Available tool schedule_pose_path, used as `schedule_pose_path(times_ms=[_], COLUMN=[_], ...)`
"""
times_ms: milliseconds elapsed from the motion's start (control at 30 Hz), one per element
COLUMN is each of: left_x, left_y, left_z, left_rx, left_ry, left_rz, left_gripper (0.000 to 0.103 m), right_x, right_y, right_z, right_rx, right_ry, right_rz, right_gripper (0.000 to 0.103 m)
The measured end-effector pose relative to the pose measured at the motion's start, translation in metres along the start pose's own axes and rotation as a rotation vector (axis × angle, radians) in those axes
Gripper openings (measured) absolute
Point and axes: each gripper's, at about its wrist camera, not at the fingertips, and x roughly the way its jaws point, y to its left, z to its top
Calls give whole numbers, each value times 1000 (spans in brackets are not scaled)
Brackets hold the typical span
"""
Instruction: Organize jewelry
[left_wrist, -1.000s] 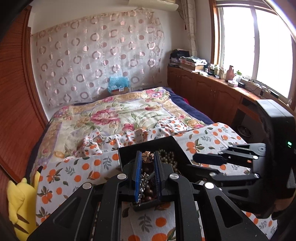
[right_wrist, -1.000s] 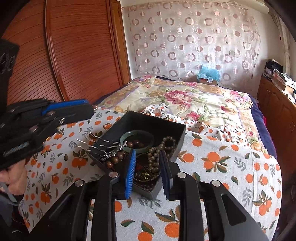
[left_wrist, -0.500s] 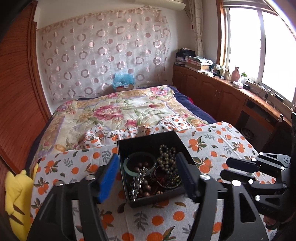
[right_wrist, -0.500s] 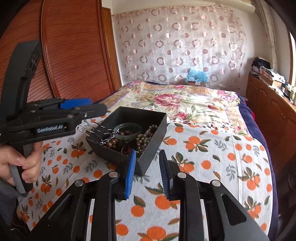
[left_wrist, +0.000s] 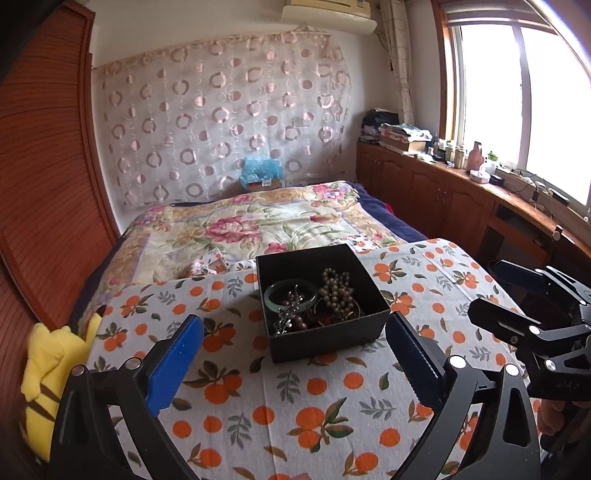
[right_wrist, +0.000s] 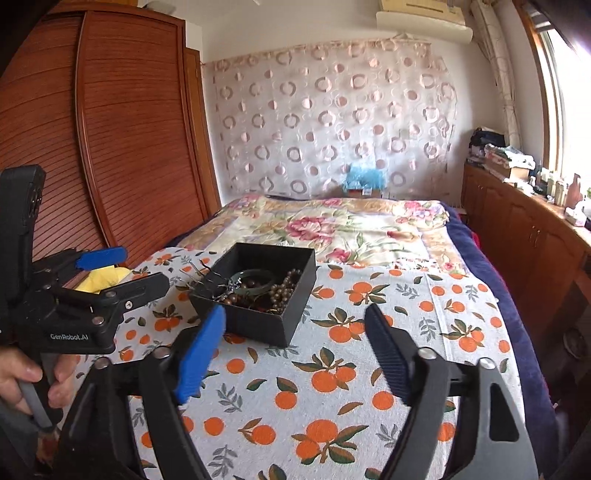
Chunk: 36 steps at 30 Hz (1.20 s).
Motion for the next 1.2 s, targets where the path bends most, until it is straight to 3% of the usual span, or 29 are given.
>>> schedule_pose_path(times_ms=[200, 433, 1200], left_x=[-20, -43, -64], left_y=[8, 18, 21], left_z=[-10, -20, -37], left_rx=[-29, -72, -85], left_ry=[-17, -37, -54], left_rz=[22, 41, 63], left_gripper=[95, 95, 95], right_x=[-14, -27, -46], right_y=[9, 6, 6], right_z=[1, -4, -21], right_rx=[-16, 14, 41], right_ry=[-40, -56, -76], right_rz=[-54, -109, -118], right_gripper=[100, 100, 100])
